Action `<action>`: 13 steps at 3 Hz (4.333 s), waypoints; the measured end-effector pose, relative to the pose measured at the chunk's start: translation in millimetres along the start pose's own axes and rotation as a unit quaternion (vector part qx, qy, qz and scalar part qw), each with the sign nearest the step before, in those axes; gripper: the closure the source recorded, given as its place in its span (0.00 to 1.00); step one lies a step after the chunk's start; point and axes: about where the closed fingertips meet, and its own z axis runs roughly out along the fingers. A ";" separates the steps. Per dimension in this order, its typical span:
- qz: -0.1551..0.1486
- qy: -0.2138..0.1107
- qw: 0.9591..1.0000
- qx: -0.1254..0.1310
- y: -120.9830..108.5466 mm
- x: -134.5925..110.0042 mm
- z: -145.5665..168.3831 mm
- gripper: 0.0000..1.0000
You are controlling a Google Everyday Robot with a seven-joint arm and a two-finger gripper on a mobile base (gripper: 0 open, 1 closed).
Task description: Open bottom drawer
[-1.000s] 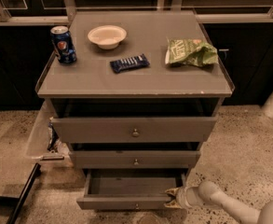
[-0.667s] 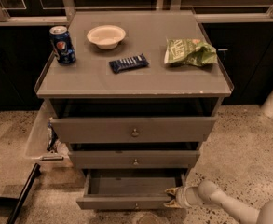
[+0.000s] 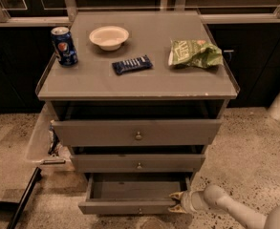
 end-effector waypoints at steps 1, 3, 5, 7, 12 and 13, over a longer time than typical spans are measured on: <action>0.005 -0.006 1.000 -0.005 7.3 2.2 0.4 0.38; 0.008 -0.017 1.000 -0.017 24.2 4.1 -5.6 0.85; 0.000 -0.020 1.000 -0.023 47.3 4.5 -13.3 0.81; 0.000 -0.020 1.000 -0.023 47.3 4.5 -13.3 0.35; -0.071 -0.027 0.997 -0.019 25.4 -55.2 -88.9 0.00; -0.097 -0.027 0.995 -0.016 27.1 -78.7 -122.0 0.00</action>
Offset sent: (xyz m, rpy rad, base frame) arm -0.0544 -0.0178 -0.0162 0.0655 0.0640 0.0322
